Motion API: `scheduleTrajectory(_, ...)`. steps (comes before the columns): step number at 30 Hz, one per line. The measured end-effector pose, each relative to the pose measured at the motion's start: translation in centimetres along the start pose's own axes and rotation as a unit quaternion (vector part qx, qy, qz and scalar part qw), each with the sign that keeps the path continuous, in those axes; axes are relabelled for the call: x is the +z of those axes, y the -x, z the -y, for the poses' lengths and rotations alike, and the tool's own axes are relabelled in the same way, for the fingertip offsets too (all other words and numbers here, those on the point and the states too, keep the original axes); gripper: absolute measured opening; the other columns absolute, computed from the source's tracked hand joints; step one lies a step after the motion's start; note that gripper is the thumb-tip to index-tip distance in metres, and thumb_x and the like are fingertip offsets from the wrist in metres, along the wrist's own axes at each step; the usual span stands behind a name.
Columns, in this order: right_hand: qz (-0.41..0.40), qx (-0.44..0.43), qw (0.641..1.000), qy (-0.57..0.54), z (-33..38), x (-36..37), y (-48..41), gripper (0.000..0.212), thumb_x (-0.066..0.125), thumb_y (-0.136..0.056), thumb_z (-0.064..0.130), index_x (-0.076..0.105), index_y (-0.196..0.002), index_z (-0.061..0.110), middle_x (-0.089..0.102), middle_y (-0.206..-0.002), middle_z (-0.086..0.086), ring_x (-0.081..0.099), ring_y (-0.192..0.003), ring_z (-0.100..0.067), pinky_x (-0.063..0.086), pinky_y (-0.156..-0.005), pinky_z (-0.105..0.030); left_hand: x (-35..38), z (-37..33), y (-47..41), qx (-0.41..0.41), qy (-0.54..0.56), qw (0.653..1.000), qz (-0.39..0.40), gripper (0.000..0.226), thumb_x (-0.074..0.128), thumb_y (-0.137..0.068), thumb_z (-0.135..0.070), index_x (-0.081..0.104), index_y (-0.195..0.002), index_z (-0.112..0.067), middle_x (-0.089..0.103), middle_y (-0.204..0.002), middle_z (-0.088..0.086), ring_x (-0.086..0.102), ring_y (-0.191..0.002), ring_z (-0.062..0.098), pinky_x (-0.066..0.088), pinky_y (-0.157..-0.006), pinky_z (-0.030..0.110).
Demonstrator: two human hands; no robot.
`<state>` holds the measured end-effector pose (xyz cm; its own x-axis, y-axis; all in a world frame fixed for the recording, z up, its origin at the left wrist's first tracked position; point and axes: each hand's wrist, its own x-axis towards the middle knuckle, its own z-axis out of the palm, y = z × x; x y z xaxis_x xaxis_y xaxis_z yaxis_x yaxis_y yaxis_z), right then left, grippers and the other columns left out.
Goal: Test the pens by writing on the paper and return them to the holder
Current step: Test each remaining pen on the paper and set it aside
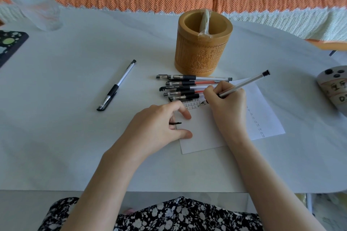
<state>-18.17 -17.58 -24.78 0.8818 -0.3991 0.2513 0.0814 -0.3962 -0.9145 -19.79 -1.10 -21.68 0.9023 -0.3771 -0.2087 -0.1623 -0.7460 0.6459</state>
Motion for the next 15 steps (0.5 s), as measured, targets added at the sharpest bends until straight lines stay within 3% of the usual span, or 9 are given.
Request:
scheduleTrajectory(7,0.002,-0.005,1.000,0.009,0.08,0.11,0.03,0.035,0.057,-0.077,0.005,0.032,-0.053,0.005,0.025,-0.046,0.007,0.023,-0.051,-0.007,0.020,-0.047,-0.024,-0.01,-0.02,0.02,-0.002,0.002,1.000,0.002,0.029,0.076,-0.068,-0.044,0.056,-0.089,-0.041,0.045,-0.058,-0.010,0.047,-0.050,-0.007,0.028,-0.053,0.021)
scheduleTrajectory(12,0.009,-0.002,1.000,0.011,-0.04,0.10,-0.02,0.039,0.058,-0.075,0.003,0.029,-0.051,0.016,0.023,-0.043,0.008,0.022,-0.050,-0.007,0.019,-0.046,-0.020,-0.01,-0.03,0.00,-0.002,0.001,1.000,0.001,0.029,0.076,-0.068,-0.043,0.056,-0.089,-0.041,0.044,-0.056,-0.010,0.047,-0.050,-0.007,0.028,-0.053,0.021)
scheduleTrajectory(15,0.009,0.002,1.000,0.012,-0.04,0.09,0.00,0.037,0.057,-0.075,0.004,0.031,-0.052,0.014,0.023,-0.045,0.009,0.022,-0.051,-0.007,0.019,-0.046,-0.021,-0.03,0.01,0.04,-0.002,0.002,1.000,0.002,0.028,0.076,-0.068,-0.043,0.056,-0.089,-0.041,0.045,-0.057,-0.010,0.047,-0.051,-0.007,0.028,-0.052,0.021)
